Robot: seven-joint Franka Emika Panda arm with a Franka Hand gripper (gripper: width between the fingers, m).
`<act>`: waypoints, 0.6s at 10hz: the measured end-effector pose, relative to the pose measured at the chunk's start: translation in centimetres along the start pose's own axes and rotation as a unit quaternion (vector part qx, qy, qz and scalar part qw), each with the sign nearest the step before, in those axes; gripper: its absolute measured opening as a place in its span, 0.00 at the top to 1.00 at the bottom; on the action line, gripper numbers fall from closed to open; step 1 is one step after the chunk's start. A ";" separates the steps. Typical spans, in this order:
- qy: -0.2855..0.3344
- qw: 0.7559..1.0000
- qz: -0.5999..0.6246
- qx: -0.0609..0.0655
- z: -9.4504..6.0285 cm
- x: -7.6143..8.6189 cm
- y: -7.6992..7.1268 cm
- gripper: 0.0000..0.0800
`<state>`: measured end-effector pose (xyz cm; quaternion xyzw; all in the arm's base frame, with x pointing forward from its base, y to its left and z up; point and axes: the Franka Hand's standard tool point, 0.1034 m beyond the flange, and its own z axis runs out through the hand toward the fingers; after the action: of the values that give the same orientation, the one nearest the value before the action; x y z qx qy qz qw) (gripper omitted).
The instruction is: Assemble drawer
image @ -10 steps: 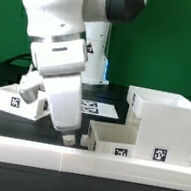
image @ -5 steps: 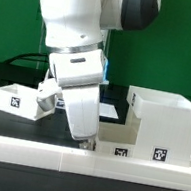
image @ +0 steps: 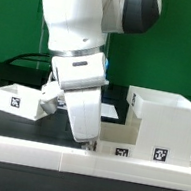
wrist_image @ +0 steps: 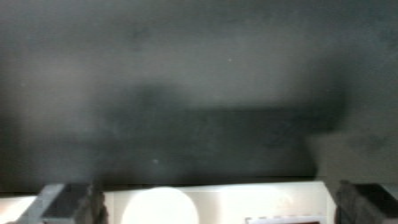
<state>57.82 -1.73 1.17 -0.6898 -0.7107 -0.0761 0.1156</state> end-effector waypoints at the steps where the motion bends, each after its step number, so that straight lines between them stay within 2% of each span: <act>1: 0.000 1.000 0.006 -0.001 0.1 0.4 0.0 0.19; 5: 0.008 1.000 0.009 -0.004 0.6 3.4 0.5 0.19; 6: 0.010 0.999 0.032 0.015 0.3 2.7 0.1 0.19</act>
Offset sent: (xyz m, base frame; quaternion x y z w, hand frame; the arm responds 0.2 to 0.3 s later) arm 0.0032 0.0351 0.0052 -0.0178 0.0104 -0.0013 0.9998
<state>57.86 0.96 1.56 -0.7098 -0.6880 -0.0681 0.1353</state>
